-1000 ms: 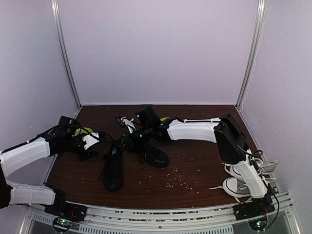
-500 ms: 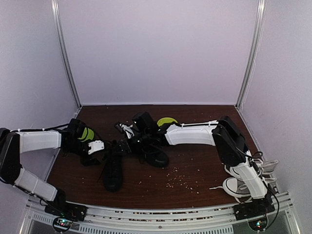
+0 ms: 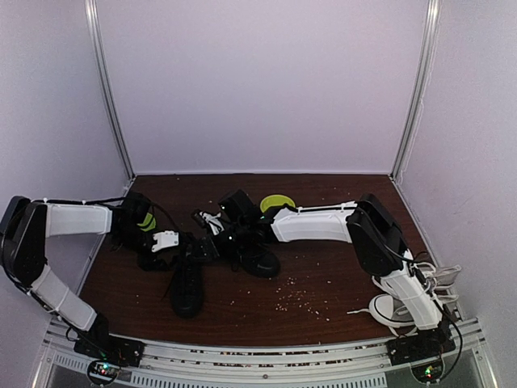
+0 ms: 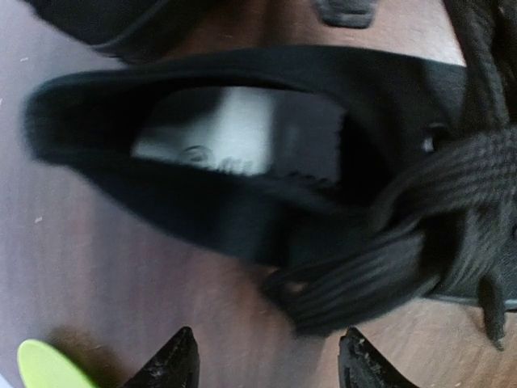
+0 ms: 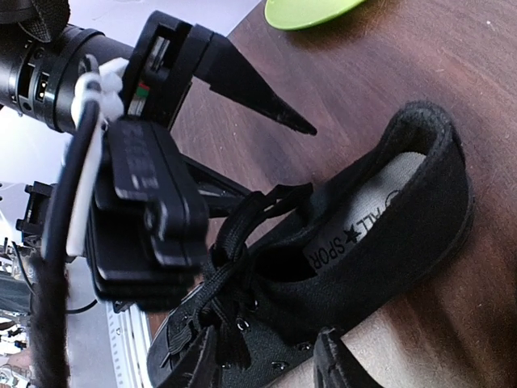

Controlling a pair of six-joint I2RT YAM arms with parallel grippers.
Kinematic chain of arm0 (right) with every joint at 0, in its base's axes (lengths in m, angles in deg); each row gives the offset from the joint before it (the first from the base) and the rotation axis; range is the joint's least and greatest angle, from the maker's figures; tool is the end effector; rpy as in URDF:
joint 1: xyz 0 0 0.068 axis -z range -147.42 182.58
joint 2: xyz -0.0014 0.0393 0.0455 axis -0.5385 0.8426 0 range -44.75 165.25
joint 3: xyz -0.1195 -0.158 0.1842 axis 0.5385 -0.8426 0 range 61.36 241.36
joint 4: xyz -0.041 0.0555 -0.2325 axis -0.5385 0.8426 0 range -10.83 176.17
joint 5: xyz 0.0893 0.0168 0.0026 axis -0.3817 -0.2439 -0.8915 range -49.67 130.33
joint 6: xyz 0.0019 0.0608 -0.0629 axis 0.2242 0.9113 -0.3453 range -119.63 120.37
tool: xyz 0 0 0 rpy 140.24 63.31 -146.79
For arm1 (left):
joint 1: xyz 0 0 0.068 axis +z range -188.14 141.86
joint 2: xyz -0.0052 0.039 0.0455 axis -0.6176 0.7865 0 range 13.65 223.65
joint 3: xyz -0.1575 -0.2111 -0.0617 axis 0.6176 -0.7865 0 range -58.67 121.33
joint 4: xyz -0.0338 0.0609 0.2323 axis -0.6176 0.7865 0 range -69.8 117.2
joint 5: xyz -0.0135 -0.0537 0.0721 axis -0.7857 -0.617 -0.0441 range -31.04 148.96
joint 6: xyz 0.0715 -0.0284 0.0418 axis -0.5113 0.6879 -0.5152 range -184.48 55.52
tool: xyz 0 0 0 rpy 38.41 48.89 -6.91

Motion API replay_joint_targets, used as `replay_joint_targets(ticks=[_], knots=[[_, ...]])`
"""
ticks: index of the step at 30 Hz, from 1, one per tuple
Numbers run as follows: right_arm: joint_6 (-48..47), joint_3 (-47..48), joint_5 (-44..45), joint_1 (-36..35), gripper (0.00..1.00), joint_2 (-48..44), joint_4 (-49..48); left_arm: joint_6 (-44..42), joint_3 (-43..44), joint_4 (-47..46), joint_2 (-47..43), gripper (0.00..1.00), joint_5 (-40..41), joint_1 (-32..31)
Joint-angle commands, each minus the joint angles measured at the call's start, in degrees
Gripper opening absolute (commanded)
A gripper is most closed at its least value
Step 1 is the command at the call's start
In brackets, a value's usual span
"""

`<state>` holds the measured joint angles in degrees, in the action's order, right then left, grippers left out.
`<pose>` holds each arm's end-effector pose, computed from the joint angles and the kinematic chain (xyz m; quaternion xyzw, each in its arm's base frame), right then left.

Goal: Tie the shoes
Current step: Pull the loops with the shoelace from the shoe.

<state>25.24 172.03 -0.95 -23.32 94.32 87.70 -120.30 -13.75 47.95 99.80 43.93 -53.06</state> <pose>0.2657 0.4838 0.1514 -0.3757 0.7646 0.5111 0.1142 0.2504 -0.0875 0.1326 0.5837 0.7810 -0.0572 0.2144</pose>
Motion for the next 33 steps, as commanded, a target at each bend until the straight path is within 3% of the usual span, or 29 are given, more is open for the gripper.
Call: replay_joint_targets(ticks=[1, 5, 11, 13, 15, 19, 33], knots=[[0.2, 2.6, -1.6, 0.0, 0.37, 1.2, 0.8, -0.9, 2.5, 2.6, 1.9, 0.6, 0.2, -1.1], [0.1, 2.8, -1.8, 0.1, 0.32, 1.2, 0.7, -1.2, 2.3, 2.9, 1.9, 0.59, 0.1, -1.2], [0.0, 2.9, -2.2, 0.0, 0.11, 1.1, 0.5, 3.9, 6.1, 2.7, 4.9, 0.54, 1.4, -3.2], [-0.1, 2.8, -2.2, 0.1, 0.05, 1.0, 0.6, 5.9, 7.3, 2.6, 5.8, 0.51, -1.6, -3.6], [-0.2, 2.8, -2.2, 0.1, 0.02, 0.7, 0.9, 6.9, 7.0, 2.1, 6.5, 0.39, -3.3, -3.7], [-0.9, 2.5, -2.2, 0.0, 0.0, 0.4, 1.4, 6.9, 8.3, 5.9, 7.4, 0.0, -2.5, -3.7], [-11.2, -1.5, -2.2, -1.5, 0.0, -3.5, 9.7, 13.5, 8.7, 3.3, 4.5, 0.0, 5.6, -2.6]])
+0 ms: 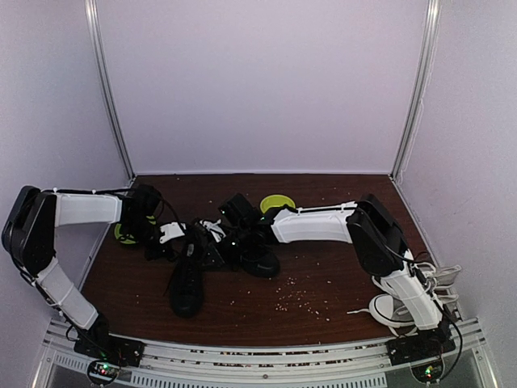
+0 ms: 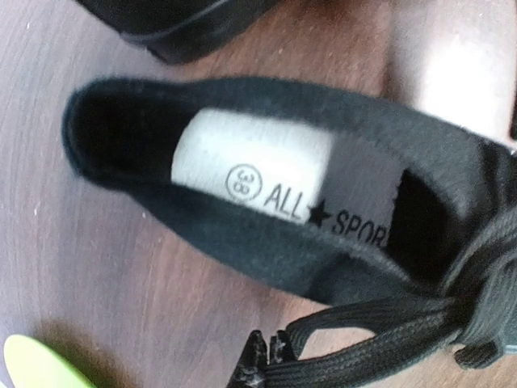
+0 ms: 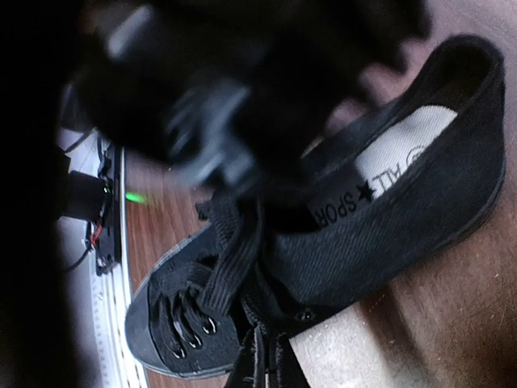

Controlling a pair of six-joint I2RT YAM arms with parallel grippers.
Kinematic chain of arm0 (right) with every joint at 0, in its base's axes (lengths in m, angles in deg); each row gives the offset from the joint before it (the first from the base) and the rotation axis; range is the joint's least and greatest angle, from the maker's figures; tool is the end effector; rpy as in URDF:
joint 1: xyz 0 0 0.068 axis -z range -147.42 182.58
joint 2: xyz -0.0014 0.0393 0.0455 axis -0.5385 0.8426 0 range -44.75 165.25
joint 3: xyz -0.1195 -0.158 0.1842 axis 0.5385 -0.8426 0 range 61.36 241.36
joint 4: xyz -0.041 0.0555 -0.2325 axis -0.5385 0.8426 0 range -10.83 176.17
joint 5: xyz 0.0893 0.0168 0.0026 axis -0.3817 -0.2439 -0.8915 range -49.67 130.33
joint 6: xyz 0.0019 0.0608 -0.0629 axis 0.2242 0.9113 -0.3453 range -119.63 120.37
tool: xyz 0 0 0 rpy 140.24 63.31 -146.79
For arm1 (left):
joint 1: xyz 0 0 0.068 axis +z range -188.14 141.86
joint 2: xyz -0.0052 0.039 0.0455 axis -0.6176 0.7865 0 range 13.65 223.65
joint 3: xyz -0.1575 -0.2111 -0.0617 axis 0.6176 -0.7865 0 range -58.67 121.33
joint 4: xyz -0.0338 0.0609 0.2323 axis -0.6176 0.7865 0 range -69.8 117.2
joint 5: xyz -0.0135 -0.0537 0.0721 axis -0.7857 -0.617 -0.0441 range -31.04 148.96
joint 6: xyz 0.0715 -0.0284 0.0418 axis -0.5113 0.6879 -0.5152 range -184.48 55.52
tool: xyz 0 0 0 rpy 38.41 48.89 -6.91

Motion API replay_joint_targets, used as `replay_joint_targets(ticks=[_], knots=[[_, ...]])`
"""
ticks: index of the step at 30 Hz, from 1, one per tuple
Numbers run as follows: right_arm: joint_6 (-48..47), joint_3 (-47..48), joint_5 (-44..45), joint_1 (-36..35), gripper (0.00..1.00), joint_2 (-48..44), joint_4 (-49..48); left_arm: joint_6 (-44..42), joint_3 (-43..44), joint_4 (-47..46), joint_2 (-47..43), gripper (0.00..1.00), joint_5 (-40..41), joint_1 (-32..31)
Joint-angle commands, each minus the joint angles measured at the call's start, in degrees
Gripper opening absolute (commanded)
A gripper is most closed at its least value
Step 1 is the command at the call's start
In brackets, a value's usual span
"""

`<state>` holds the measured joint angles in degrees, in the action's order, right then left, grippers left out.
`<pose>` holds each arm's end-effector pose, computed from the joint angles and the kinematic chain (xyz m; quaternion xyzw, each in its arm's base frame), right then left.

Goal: Tie the shoes
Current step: Pull the loops with the shoelace from the shoe.

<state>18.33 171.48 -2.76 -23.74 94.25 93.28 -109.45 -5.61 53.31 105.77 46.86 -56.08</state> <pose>0.2546 0.4777 0.1401 -0.4186 0.7575 0.4924 0.0925 0.2690 -0.1041 0.1373 0.5266 0.8295 -0.0651 0.1742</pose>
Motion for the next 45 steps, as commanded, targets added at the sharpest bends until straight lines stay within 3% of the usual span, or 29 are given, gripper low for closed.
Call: replay_joint_targets(ticks=[1, 20, 45], knots=[[-4.9, -1.2, -0.4, -1.2, 0.0, -3.8, 4.4, 2.9, 0.6, -2.4, -1.4, 0.0, 3.6, 0.5], [-12.4, -3.9, -0.4, -3.8, 0.0, -6.1, 8.4, 5.1, -0.8, -8.0, -3.3, 0.0, 7.8, 0.5], [-14.8, -7.0, 5.4, -3.3, 0.0, -5.6, 10.7, 4.2, -0.9, -6.5, 0.5, 0.0, 11.5, 1.1]])
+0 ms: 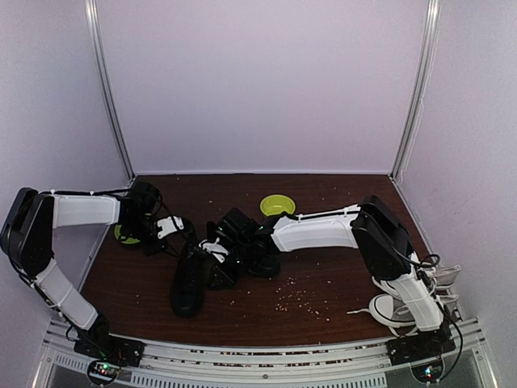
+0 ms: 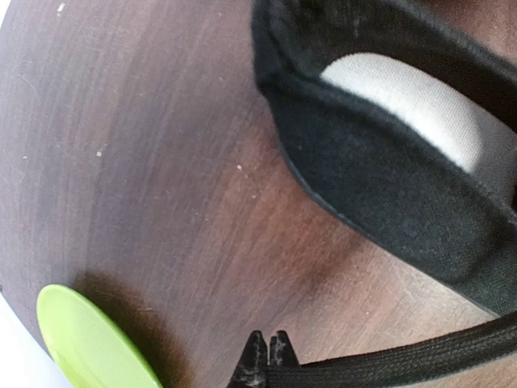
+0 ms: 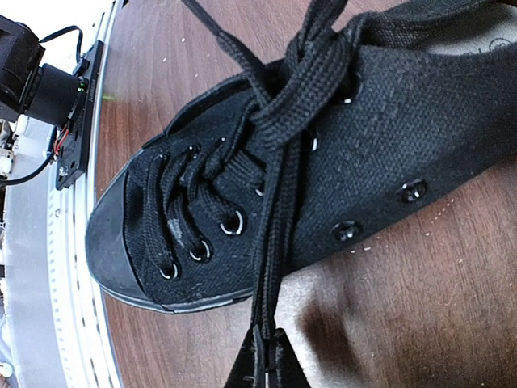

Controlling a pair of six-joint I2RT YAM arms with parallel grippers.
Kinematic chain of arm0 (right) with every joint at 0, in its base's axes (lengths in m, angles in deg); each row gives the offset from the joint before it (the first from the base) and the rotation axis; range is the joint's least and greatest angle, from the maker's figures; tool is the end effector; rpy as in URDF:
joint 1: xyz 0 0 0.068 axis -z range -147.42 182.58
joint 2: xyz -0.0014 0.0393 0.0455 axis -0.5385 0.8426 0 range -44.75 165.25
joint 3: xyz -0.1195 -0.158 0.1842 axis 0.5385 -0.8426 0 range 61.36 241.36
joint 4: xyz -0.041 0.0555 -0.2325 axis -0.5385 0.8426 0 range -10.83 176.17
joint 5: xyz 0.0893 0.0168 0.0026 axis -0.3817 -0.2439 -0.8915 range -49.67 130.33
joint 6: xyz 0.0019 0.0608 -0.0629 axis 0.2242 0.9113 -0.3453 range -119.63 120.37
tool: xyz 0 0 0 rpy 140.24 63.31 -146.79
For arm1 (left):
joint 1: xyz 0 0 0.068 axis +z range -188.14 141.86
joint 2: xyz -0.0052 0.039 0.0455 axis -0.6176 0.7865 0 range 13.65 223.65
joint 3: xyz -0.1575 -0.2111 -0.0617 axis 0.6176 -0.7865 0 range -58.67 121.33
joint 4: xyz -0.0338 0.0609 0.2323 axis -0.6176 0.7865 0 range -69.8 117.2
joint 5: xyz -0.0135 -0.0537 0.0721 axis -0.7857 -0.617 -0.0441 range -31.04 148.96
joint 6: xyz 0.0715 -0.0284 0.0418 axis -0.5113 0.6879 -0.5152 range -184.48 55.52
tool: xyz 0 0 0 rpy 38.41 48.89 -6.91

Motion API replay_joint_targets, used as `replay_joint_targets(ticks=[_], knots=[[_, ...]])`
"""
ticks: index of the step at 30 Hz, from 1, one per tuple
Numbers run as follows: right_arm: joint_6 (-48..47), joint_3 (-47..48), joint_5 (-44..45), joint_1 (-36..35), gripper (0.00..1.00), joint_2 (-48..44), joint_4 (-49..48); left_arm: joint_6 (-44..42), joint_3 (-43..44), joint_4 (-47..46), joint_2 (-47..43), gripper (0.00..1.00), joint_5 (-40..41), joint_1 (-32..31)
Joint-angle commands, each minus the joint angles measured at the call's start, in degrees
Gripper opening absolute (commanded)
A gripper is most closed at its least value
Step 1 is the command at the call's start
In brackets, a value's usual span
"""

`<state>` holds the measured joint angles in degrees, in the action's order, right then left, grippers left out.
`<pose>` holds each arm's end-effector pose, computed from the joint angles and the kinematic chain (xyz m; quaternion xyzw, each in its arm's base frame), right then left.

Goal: Tie the shoes
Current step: Pull the loops with the shoelace from the shoe.

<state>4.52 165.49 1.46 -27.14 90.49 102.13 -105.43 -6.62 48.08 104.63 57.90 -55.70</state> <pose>0.2141 0.4632 0.1242 -0.5090 0.7458 0.4224 0.0795 0.2825 -0.0909 0.1413 0.4803 0.8537 0.0320 0.1987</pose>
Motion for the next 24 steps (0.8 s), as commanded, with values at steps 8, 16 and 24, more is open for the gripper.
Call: replay_joint_targets(ticks=[8, 16, 24], knots=[[-0.7, 0.1, 1.3, 0.5, 0.0, -1.3, 1.5, 0.1, 0.5, -0.9, 1.9, 0.0, -0.3, 0.8], [-1.1, -1.1, 1.7, 0.5, 0.0, -1.1, 1.1, 0.1, 0.6, -0.6, 2.0, 0.0, -1.3, 1.7], [-1.9, -1.3, 2.0, 0.7, 0.0, -0.7, 1.6, -0.2, 0.5, -0.1, 1.9, 0.0, -2.4, 1.9]])
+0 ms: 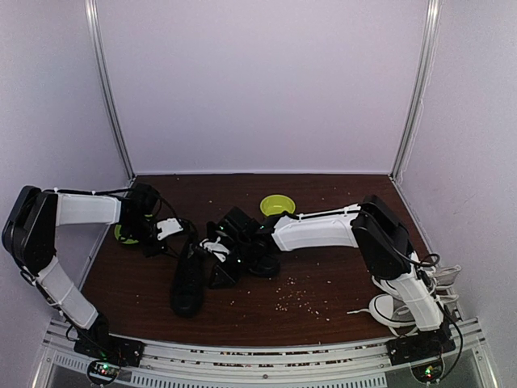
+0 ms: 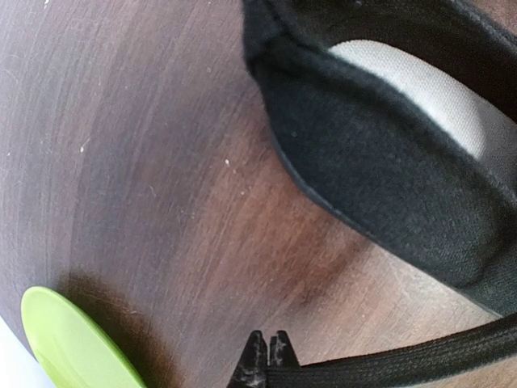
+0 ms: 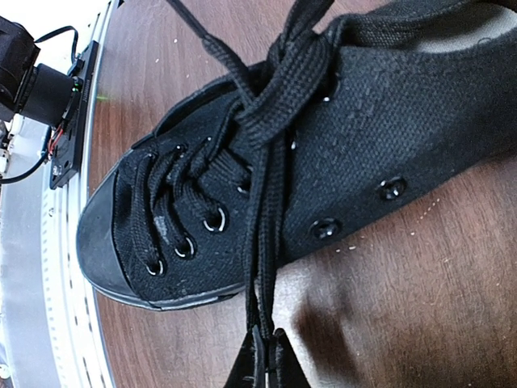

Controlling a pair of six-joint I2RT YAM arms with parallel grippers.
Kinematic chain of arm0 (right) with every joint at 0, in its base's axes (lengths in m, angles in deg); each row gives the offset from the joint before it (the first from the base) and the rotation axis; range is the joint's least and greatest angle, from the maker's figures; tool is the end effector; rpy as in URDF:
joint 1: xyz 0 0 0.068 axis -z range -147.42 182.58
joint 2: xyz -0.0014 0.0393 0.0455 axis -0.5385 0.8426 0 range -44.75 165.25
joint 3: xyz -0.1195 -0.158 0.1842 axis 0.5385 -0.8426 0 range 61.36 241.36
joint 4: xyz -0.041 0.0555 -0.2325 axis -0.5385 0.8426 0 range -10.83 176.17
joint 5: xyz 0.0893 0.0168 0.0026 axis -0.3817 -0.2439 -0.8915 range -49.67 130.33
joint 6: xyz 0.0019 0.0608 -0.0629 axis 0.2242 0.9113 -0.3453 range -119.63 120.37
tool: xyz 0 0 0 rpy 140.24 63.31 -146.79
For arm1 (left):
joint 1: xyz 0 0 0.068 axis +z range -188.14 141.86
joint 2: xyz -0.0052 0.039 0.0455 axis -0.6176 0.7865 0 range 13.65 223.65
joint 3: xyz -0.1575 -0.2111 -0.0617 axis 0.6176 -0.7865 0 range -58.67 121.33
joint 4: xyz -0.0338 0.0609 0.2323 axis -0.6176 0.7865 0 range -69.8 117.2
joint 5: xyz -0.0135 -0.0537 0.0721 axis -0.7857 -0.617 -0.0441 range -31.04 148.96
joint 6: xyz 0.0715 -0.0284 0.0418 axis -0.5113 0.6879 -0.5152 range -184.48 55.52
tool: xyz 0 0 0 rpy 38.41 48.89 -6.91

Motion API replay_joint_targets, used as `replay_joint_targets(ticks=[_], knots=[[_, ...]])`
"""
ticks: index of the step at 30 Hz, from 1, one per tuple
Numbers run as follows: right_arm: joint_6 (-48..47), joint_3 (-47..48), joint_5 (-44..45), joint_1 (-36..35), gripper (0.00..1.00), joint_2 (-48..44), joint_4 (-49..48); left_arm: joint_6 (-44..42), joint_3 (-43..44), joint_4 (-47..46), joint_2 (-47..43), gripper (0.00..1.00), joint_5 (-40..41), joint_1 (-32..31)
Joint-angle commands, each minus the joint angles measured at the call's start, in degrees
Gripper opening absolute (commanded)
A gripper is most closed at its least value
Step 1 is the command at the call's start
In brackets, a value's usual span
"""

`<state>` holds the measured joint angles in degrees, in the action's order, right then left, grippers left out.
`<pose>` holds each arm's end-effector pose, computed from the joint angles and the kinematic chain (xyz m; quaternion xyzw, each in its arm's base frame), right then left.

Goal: Tie the shoes
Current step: Pull the loops with the shoelace from the shoe, then adjust the crossed shoelace on the shoe.

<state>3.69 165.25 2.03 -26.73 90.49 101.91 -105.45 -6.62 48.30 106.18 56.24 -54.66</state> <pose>0.2179 0.4613 0.1229 -0.5111 0.7460 0.4179 0.0867 0.2836 -0.0879 0.1337 0.4763 0.8591 0.0166 0.1866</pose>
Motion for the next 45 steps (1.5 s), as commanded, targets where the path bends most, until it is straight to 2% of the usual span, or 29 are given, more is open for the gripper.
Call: replay_joint_targets(ticks=[1, 5, 8, 11, 13, 18, 20, 21, 23, 26, 28, 32, 35, 38, 43, 45], knots=[[-1.2, -1.1, 1.5, 0.3, 0.0, -0.8, 1.9, -0.2, 0.5, -0.3, 0.4, 0.0, -0.8, 1.0], [-0.9, -0.4, 1.6, 0.4, 0.0, -0.7, 1.8, -0.3, 0.7, -0.1, 0.6, 0.0, -1.4, 1.0], [-0.5, 1.5, 1.3, 0.4, 0.0, -0.7, 1.2, -0.5, 1.2, -0.3, -1.0, 0.01, -5.7, 0.5], [-0.2, 3.6, 1.2, 0.5, 0.0, -0.5, 0.3, 0.1, 0.2, -3.3, -5.8, 0.27, -8.7, 0.3], [0.3, 4.3, 1.0, 0.8, 0.0, -0.4, -0.5, -0.2, -0.1, -3.2, -8.1, 0.38, -8.8, 0.4], [0.6, 5.0, 0.6, 1.1, 0.0, -0.3, -0.9, 0.7, -0.6, 0.8, -12.1, 0.5, -6.4, -0.6], [0.6, 5.0, 0.5, 1.1, 0.0, -0.3, -1.1, 1.0, -2.1, 0.7, -15.5, 0.62, -6.0, -1.2], [0.5, 4.9, 0.3, 1.1, 0.0, -0.2, -1.2, 1.3, -3.0, 0.2, -17.6, 0.64, -5.8, -1.2], [0.4, 5.0, 0.2, 1.1, 0.0, -0.1, -1.4, 0.6, -4.7, 0.9, -22.7, 0.62, -8.6, -1.5], [0.4, 5.1, 0.1, 1.4, 0.0, 0.0, -1.7, -6.5, -7.2, 7.2, -28.4, 0.42, -23.9, -3.0], [0.5, 5.1, -0.1, 1.5, 0.0, 0.0, -1.9, -8.7, -9.4, 7.9, -30.4, 0.36, -28.5, -4.1], [0.7, 5.0, -0.3, 1.5, 0.0, 0.0, -2.3, -9.7, -9.9, 7.6, -28.5, 0.5, -23.6, -4.8], [0.7, 5.0, -0.2, 1.6, 0.0, -0.1, -2.3, -10.6, -7.6, 9.0, -24.9, 0.52, -20.7, -5.3], [1.0, 4.7, 0.0, 1.6, 0.0, -0.3, -2.7, -9.8, -6.3, 8.3, -21.3, 0.5, -19.2, -6.0], [2.0, 3.9, -0.4, 1.7, 0.0, -0.6, -4.3, -7.8, -5.0, 7.3, -17.2, 0.4, -17.8, -6.5], [2.0, 3.7, -0.6, 1.7, 0.11, -0.7, -4.5, -7.6, -4.8, 7.0, -16.9, 0.34, -18.8, -6.6]])
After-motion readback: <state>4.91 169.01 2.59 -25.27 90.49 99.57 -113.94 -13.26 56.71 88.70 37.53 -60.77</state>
